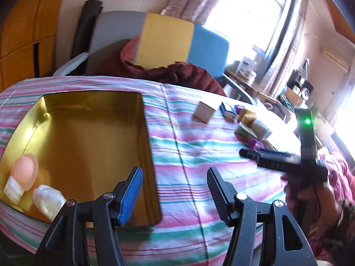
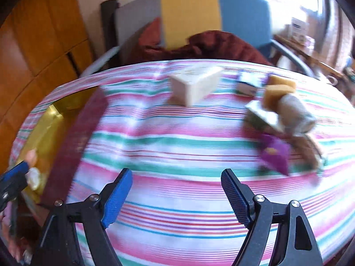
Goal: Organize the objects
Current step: 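Grasp the green-edged cracker packet with the right tool while the left tool returns to the items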
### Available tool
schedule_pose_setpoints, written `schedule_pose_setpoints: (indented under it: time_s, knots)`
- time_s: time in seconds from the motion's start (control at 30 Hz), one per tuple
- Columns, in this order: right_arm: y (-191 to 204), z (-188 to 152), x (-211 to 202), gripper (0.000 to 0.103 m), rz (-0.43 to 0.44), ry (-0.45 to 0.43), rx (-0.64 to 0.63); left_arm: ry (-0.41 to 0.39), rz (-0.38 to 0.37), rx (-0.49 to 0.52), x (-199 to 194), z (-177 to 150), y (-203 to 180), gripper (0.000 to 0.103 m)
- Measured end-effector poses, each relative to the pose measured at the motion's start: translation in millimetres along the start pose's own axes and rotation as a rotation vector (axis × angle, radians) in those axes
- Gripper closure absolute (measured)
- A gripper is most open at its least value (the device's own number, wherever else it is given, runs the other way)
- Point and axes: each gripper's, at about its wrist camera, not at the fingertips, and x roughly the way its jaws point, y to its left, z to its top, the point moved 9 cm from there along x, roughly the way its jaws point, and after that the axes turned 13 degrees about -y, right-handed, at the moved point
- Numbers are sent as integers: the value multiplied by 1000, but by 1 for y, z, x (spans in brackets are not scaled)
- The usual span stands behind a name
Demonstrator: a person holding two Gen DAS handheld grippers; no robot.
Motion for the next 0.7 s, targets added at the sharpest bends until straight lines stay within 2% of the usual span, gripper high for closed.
schedule_pose_setpoints:
  time_s: [0.2, 0.3, 0.4, 0.53, 0.7]
  knots:
    - [-115, 29, -1, 20, -235, -22, 2, 61, -56, -5, 10, -20, -27, 42]
    - [-160, 34, 7, 19, -301, 13, -22, 86, -68, -3, 14, -28, -34, 42]
    - [-185, 31, 20, 17, -307, 62, -69, 95, -89, 5, 13, -32, -42, 42]
    - [-190, 22, 45, 17, -261, 106, -138, 109, -116, 28, 13, -37, -53, 42]
    - [-191, 12, 68, 17, -220, 110, -139, 148, -126, 51, 20, -48, -60, 42]
